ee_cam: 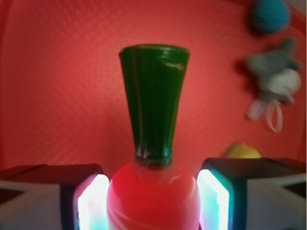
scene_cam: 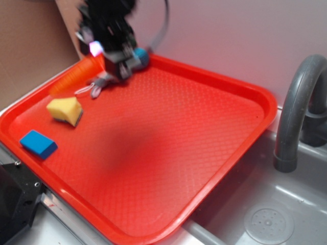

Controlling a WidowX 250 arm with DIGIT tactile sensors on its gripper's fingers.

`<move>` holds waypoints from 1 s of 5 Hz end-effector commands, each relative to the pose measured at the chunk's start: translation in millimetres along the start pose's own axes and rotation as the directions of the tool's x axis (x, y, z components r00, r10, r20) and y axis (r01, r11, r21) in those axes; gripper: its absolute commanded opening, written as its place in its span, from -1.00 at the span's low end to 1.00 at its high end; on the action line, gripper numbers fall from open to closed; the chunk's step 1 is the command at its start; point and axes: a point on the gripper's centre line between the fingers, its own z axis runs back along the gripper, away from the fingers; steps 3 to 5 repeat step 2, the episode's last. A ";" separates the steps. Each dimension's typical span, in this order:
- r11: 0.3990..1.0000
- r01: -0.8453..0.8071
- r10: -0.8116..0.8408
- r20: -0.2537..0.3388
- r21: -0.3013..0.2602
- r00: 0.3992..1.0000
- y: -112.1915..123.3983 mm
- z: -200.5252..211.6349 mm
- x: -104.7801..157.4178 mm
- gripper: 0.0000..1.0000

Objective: Grab the carrot.

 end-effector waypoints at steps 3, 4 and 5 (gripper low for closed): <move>0.989 -0.112 0.127 0.175 -0.092 0.976 19.7 62.0 -53.5 -1.00; 0.989 -0.112 0.127 0.175 -0.092 0.976 19.7 62.0 -53.5 -1.00; 0.989 -0.112 0.127 0.175 -0.092 0.976 19.7 62.0 -53.5 -1.00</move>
